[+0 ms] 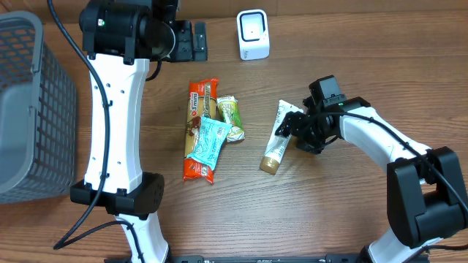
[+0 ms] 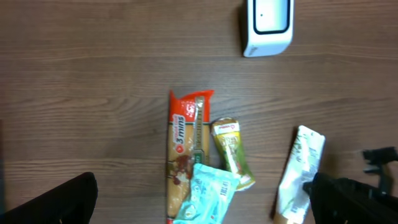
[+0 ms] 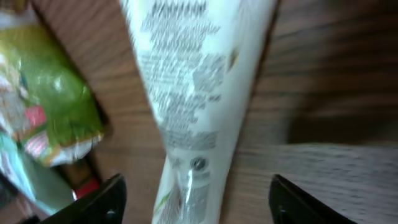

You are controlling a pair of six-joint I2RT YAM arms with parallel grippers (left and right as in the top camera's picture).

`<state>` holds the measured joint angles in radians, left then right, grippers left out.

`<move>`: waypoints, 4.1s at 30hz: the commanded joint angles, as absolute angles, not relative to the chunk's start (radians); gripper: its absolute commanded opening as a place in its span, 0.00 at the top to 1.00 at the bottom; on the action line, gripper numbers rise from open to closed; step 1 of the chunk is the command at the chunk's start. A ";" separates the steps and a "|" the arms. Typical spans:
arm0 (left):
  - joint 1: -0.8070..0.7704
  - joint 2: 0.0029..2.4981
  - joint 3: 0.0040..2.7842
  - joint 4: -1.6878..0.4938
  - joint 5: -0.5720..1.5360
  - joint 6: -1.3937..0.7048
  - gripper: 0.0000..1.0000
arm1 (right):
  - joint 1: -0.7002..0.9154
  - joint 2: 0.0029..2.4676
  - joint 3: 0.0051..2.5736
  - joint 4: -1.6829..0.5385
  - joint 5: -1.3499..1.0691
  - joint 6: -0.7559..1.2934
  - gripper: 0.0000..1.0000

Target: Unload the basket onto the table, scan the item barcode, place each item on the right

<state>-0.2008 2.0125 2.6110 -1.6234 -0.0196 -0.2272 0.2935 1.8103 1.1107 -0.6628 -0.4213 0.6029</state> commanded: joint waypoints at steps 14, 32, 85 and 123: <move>-0.196 2.024 2.612 -1.599 -0.062 -0.202 0.00 | 0.331 1.809 1.066 -0.444 -0.242 0.654 0.75; -0.196 2.024 2.613 -1.600 -0.062 -0.201 0.00 | 0.353 1.810 1.066 -0.274 -0.202 0.482 0.80; -0.195 2.024 2.613 -1.617 -0.497 0.179 0.00 | 0.275 1.958 1.308 -1.157 -0.387 -0.159 0.05; -0.195 2.024 2.613 -1.617 -0.497 0.179 0.01 | 0.275 1.959 1.062 -0.805 -0.481 -0.314 0.61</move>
